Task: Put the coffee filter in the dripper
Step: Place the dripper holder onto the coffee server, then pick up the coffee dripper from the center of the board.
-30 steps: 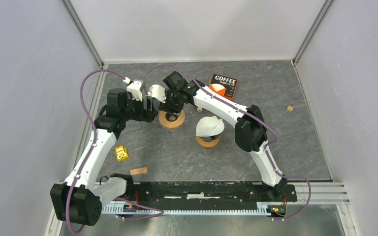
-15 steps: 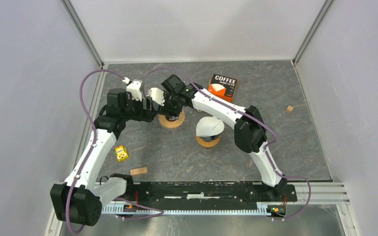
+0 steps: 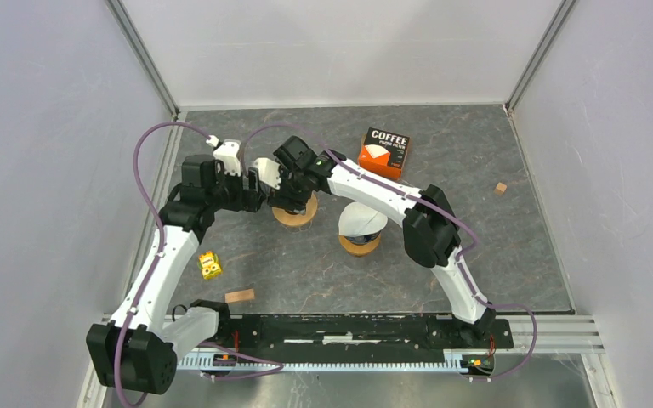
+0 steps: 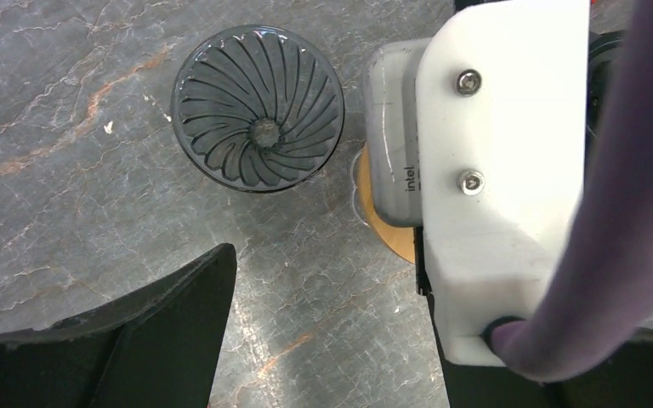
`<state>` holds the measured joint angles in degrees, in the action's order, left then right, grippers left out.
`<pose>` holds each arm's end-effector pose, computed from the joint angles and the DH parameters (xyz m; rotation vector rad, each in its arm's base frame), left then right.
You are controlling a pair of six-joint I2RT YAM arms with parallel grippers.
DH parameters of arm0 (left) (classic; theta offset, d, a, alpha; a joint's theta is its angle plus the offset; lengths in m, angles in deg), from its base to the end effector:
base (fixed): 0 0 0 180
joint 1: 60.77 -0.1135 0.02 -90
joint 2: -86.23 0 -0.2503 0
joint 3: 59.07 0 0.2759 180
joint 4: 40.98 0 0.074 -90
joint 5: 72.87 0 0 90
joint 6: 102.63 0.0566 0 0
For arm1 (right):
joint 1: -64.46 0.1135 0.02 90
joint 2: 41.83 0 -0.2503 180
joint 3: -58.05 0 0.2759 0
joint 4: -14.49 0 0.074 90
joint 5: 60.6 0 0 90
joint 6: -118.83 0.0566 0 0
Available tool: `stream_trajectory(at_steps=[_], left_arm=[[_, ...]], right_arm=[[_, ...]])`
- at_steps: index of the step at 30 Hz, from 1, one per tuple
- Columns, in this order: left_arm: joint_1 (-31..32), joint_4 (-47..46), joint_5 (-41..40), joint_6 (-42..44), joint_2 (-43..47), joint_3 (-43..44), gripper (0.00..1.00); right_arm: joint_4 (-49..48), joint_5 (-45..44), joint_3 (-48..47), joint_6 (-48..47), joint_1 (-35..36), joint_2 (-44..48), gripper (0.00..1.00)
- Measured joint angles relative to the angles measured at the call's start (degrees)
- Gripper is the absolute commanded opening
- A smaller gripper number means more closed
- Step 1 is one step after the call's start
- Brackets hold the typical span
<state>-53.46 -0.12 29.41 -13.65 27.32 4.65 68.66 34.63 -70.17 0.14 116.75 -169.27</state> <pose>0.2665 -0.0463 0.2749 0.2408 2.1880 -0.3171 0.3175 0.4191 0.2113 -1.6650 1.8916 0.2831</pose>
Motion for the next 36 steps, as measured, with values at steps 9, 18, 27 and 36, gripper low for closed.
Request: stream_trajectory(at_steps=[9,18,27,36], left_arm=[[-1.11,-0.17,-0.48,0.04,-1.09,0.59,0.83],[-7.52,-1.49,-1.88,0.00,-9.38,2.60,0.80],[-9.60,-4.20,-1.86,0.00,-15.12,4.55,0.73],[-9.60,-5.70,-1.73,0.00,-27.28,9.51,0.65]], right_arm=[[-0.76,-1.38,-0.15,1.90,-0.74,0.37,0.81],[-1.05,1.95,-0.15,3.39,-5.05,8.76,0.81],[-2.43,4.57,-0.48,4.02,-5.38,13.11,0.80],[-2.54,5.25,1.95,4.26,-6.08,14.43,0.80]])
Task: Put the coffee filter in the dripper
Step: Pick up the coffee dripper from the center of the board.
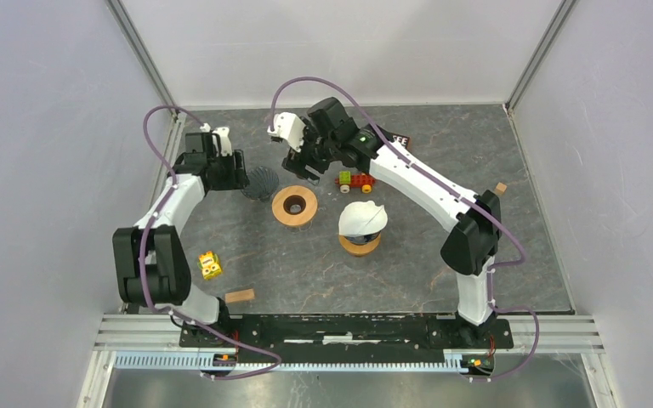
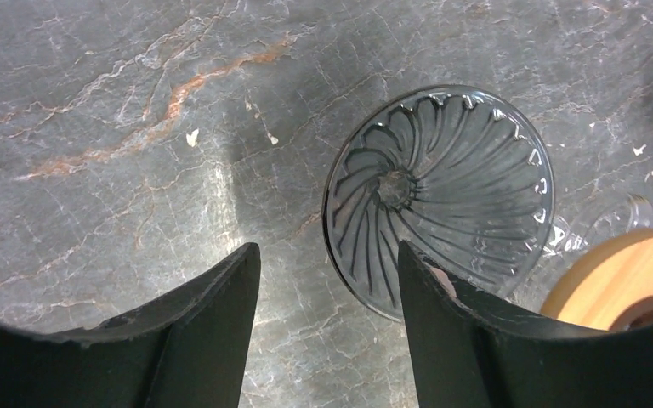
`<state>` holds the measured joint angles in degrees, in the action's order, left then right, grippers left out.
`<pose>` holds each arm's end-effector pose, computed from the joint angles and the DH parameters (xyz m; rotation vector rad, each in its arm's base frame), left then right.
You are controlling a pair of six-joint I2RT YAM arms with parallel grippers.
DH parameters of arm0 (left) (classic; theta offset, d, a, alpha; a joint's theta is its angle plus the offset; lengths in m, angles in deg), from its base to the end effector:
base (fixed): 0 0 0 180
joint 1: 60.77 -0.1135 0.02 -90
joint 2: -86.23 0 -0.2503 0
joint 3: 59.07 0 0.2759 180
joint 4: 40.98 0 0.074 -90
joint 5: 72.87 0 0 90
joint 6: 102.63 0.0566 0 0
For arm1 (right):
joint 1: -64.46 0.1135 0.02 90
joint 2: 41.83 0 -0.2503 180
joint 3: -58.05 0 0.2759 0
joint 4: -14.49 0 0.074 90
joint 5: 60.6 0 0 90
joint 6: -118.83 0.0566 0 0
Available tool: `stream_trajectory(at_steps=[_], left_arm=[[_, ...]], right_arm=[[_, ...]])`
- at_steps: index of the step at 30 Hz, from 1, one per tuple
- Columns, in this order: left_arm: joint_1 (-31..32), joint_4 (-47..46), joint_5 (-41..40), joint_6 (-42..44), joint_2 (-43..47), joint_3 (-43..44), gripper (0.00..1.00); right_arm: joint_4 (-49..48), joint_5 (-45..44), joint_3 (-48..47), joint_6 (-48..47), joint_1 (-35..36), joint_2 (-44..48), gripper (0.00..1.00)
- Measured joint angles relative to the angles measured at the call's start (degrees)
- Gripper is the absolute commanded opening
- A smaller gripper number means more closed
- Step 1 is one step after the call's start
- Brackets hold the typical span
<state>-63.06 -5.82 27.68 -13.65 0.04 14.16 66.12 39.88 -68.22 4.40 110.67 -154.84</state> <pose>0.3589 0.0040 0.2048 0.0154 2.4026 -0.2115 0.3303 0.3594 0.3267 -1.3866 1.7837 0.4095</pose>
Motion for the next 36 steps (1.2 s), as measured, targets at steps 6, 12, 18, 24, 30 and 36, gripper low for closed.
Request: stream_trajectory(at_steps=[6,12,18,24,30,36], left_arm=[[0.00,0.11,0.46,-0.02,-5.16,2.49,0.55],[0.00,0.28,1.95,-0.09,-8.79,3.48,0.40],[0.00,1.38,4.11,-2.03,-9.81,3.78,0.13],[0.09,2.60,5.79,-2.95,-8.63,6.93,0.02],[-0.31,8.35,4.44,-2.91,-3.96,9.62,0.02],[-0.50,14.27,10.23,-3.26,4.76,12.83,0.02]], right_arm=[[0.00,0.04,1.88,-0.02,-0.13,1.88,0.80],[-0.02,0.07,2.08,-0.04,-0.26,2.47,0.80],[0.00,0.00,2.99,-0.04,-0.52,2.60,0.80],[-0.02,-0.04,3.10,-0.04,-0.76,2.64,0.79],[0.00,-0.52,3.39,-0.04,-1.05,3.56,0.79],[-0.09,0.57,3.96,0.28,-2.62,6.40,0.79]])
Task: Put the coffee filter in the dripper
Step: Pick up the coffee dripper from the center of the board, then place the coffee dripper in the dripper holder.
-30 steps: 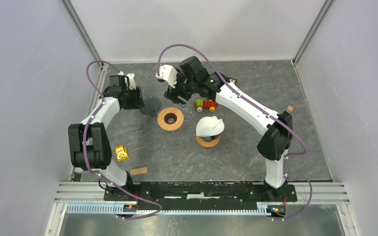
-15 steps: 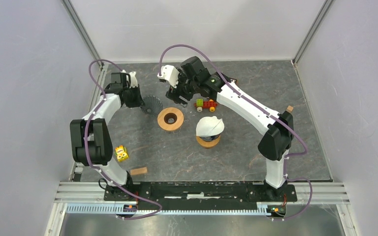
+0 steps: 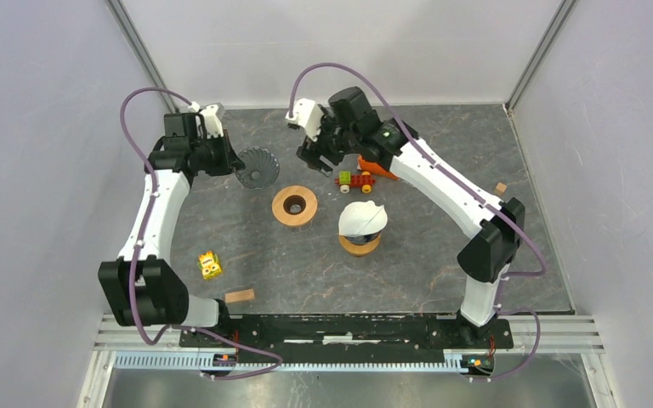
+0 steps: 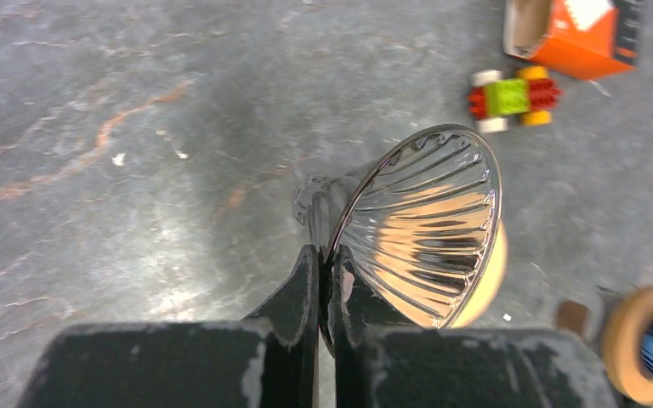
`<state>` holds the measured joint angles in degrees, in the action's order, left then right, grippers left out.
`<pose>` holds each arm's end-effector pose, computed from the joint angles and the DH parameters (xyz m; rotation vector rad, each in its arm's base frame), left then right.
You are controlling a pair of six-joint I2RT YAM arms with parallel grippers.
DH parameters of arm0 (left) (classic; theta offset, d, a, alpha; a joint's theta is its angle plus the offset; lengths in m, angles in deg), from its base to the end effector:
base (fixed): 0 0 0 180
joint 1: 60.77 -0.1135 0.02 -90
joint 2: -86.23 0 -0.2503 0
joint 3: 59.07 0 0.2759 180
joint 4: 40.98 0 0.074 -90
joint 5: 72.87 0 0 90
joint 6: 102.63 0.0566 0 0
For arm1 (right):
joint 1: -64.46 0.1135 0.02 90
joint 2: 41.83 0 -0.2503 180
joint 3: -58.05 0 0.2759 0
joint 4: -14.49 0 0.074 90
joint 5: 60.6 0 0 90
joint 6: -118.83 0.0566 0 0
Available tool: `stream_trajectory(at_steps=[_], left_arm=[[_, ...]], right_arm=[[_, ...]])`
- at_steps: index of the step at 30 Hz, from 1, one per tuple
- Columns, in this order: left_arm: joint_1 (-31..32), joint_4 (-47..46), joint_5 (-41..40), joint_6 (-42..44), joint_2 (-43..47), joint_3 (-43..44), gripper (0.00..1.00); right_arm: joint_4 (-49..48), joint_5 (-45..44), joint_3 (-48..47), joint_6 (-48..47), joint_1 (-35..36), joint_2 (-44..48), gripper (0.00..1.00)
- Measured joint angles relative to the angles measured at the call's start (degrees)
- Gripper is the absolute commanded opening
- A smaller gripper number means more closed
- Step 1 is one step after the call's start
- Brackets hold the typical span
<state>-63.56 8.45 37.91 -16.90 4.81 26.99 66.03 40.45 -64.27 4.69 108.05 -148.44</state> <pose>0.3483 -0.0031 0.2939 0.0340 2.3297 -0.4384 0.3273 0.3265 0.3522 -1.3216 1.7733 0.4014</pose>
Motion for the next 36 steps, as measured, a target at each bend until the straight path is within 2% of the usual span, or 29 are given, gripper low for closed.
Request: stream_trajectory(at_steps=[7,10,17,23,36], left_arm=[[1.51,2.40,12.48,-2.93,3.28,-1.77,0.02],[4.50,2.19,14.25,-4.39,3.28,-4.46,0.02],[10.43,1.60,14.80,-6.45,3.26,-7.61,0.02],[10.62,0.15,13.68,-7.15,3.19,-8.66,0.02],[10.62,-2.32,11.56,-7.15,2.71,-10.16,0.02]], right_arm=[[-1.84,4.59,0.44,2.54,-4.61,1.95,0.77],[-2.16,5.95,1.29,3.50,-4.79,2.34,0.77],[-2.86,8.96,2.49,4.33,-4.15,2.75,0.76],[-3.78,12.02,5.62,5.31,-4.11,2.86,0.75],[-4.52,15.13,5.75,6.36,-2.97,0.07,0.74]])
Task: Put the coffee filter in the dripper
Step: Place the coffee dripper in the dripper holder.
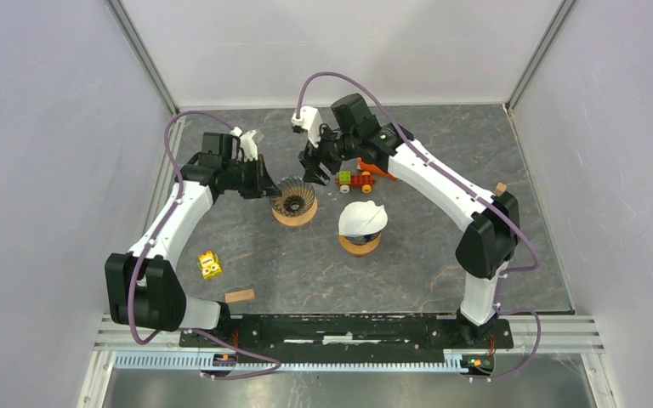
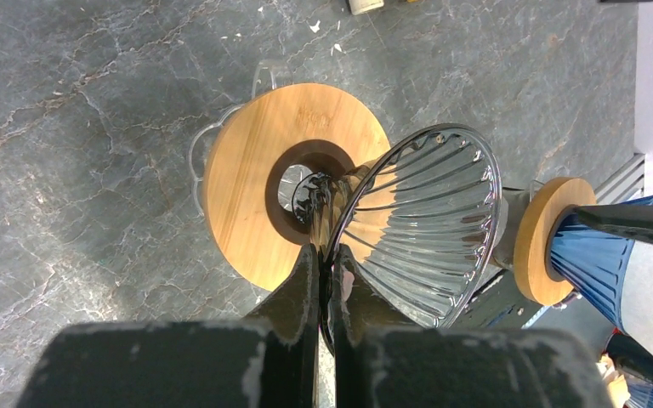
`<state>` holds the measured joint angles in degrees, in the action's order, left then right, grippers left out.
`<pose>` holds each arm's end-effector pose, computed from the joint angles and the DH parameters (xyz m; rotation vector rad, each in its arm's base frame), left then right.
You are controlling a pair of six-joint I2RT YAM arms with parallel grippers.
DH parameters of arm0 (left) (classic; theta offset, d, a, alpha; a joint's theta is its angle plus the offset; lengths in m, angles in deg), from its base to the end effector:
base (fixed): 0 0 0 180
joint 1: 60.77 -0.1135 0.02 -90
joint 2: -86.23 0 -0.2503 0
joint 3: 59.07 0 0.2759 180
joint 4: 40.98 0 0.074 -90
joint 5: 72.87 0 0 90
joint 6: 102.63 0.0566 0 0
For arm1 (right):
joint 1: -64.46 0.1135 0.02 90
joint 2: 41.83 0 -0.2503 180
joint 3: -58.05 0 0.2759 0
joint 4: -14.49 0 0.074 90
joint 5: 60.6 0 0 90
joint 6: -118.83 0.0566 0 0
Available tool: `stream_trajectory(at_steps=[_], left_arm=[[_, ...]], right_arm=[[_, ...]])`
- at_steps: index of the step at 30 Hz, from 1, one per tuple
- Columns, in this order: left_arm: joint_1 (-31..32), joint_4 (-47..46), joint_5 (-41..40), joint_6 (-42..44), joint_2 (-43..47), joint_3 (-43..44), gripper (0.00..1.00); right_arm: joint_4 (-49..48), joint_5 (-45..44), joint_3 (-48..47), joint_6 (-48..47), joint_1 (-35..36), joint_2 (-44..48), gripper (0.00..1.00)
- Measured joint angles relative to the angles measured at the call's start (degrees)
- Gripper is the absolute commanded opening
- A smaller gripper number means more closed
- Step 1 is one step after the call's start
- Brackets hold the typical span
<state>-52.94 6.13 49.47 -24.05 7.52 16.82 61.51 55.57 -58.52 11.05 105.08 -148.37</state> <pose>0.3178 -0.0743 0.2522 0.1798 2.4254 -0.8389 0.3349 0.3201 0.3264 -1.3074 1.8120 0.7249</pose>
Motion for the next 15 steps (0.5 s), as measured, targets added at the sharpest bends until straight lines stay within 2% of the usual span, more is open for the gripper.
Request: stream_trajectory(at_steps=[8,15], left_arm=[[0.00,-0.72,-0.76,-0.02,-0.02,-1.03,0.02],[0.00,-1.68,-1.44,-0.11,-0.52,-1.90,0.02]], right_arm=[[0.00,-0.55,-0.02,0.00,1.64,-4.50,0.73],[0.35,-1.09,-0.04,0.07,1.77,-7.32,0.62]])
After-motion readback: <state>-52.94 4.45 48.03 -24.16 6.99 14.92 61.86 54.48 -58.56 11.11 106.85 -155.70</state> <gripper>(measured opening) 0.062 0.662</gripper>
